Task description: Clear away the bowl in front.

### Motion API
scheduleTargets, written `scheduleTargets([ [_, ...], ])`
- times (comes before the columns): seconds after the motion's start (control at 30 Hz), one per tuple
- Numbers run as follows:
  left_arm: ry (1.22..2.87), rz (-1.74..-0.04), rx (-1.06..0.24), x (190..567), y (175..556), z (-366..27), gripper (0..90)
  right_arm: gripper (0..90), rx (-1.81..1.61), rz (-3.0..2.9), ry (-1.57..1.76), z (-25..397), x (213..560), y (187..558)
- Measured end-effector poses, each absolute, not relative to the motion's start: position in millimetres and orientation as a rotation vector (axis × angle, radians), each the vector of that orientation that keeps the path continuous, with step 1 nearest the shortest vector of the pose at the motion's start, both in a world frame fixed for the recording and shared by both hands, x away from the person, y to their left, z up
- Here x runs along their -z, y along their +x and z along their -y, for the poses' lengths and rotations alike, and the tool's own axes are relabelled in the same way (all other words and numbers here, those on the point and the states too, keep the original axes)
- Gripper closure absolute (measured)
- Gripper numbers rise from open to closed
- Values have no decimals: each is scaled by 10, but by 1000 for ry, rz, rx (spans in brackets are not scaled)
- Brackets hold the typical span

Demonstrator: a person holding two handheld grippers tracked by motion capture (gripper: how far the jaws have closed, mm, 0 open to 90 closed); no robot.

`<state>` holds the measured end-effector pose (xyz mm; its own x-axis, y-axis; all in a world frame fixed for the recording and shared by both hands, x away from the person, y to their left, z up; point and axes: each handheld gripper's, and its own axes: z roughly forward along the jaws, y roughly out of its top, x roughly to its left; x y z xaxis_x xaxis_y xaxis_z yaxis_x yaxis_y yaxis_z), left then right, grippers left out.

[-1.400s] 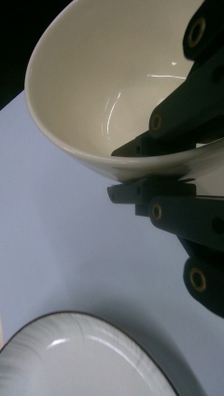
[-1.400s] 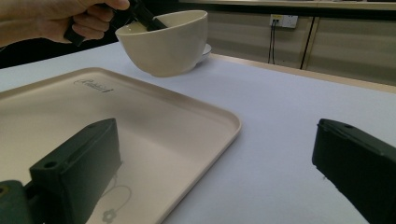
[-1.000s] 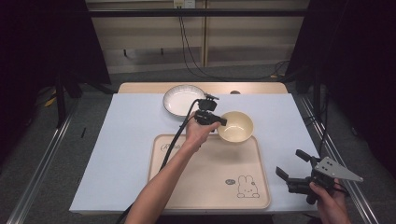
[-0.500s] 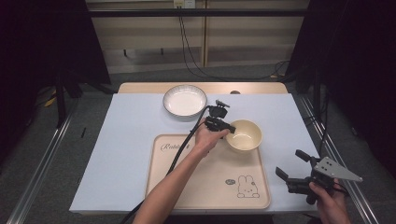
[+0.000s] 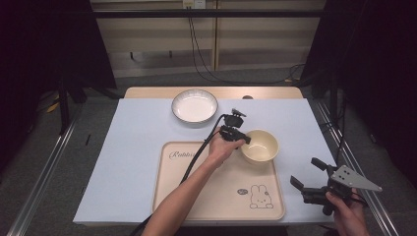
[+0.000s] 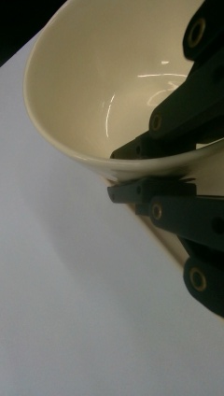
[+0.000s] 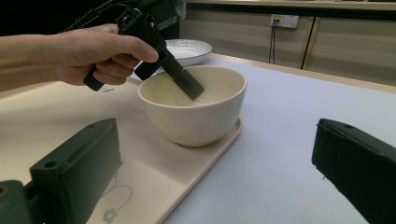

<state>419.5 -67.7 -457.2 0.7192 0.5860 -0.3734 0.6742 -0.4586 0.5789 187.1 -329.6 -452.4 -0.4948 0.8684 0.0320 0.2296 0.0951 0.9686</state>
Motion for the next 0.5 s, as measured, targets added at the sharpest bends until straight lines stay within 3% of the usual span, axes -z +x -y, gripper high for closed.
scheduleTargets([
  [0.5, 2166, -927, 137, 4581, 4189, 709, 816, 9, -1433, -1802, 1078, 3305, 4519, 1868],
])
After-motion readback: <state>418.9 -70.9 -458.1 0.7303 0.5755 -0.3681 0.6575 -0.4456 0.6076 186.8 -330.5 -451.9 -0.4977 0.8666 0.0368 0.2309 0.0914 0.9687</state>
